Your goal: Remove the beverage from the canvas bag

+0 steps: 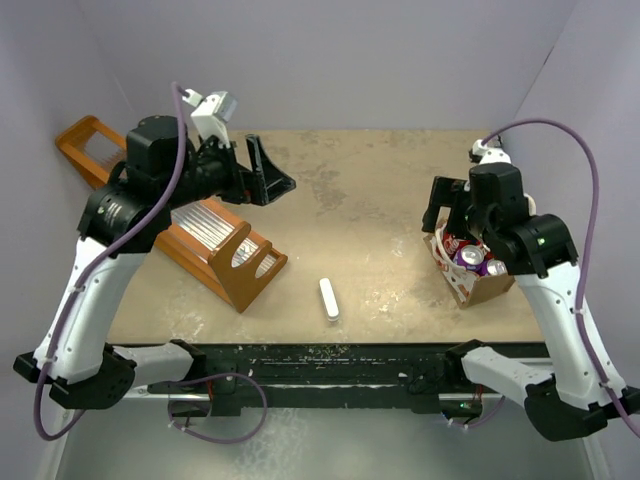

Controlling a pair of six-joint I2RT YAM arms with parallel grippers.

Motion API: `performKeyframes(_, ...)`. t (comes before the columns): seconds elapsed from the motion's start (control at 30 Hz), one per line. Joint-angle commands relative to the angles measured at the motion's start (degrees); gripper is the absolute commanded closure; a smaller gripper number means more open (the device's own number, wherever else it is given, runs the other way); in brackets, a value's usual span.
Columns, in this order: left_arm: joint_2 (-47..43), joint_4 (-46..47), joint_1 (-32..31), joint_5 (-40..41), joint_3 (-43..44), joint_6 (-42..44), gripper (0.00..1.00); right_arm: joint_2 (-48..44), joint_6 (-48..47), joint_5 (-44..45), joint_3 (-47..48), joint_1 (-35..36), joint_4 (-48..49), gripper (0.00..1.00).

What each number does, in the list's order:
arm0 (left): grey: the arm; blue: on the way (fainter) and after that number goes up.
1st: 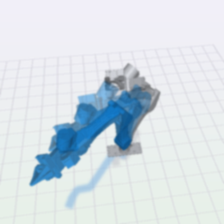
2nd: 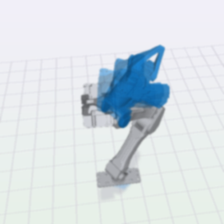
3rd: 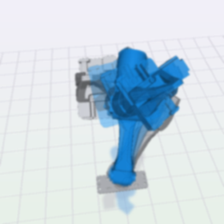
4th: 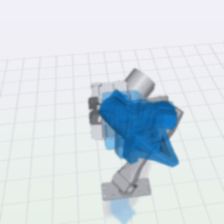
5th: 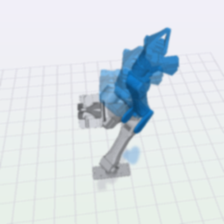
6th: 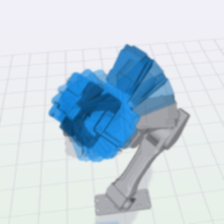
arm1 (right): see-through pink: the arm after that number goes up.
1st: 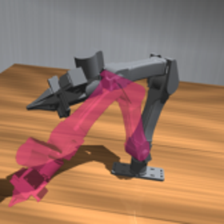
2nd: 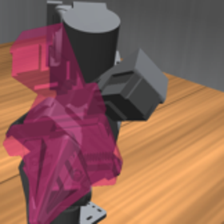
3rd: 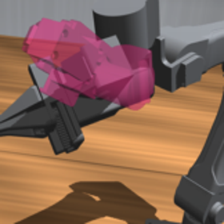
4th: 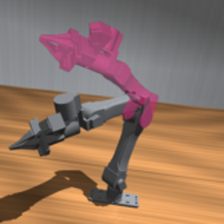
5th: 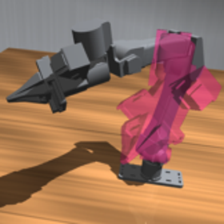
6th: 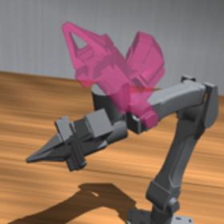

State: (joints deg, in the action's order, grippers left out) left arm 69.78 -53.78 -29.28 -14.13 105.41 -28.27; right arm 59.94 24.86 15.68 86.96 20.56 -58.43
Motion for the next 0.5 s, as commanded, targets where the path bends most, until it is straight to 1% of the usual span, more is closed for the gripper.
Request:
performKeyframes(0.0, 0.9, 8.9, 0.3, -10.8, -3.1, -4.7, 0.01, -0.3, -0.1, 0.2, -3.3, -0.2, -4.2, 0.0)
performKeyframes(0.1, 2.1, 13.5, 0.0, -15.8, -5.9, -7.4, 0.01, -0.4, 0.0, -2.2, -6.6, -0.2, -2.4, 0.0)
performKeyframes(0.17, 2.8, 15.8, -1.4, -16.8, -7.1, -8.6, 0.01, -0.4, -0.1, -3.3, -9.3, -0.2, -0.2, 0.0)
performKeyframes(0.27, 4.5, 17.6, -6.2, -14.5, -6.5, -8.9, 0.01, 0.3, 0.0, -5.5, -12.6, -0.3, 3.2, 0.0)
performKeyframes(0.37, 7.0, 18.5, -12.7, -12.1, -5.4, -9.0, 0.01, 1.5, 0.0, -6.7, -14.6, -1.0, 5.6, 0.01)
performKeyframes(0.43, 8.1, 19.7, -16.0, -11.3, -5.7, -9.6, 0.01, 2.6, -0.2, -8.0, -15.8, -1.9, 6.9, 0.04)
performKeyframes(0.47, 8.3, 20.4, -17.4, -10.8, -6.2, -9.9, 0.01, 3.2, -0.4, -9.0, -16.3, -2.5, 7.3, 0.08)
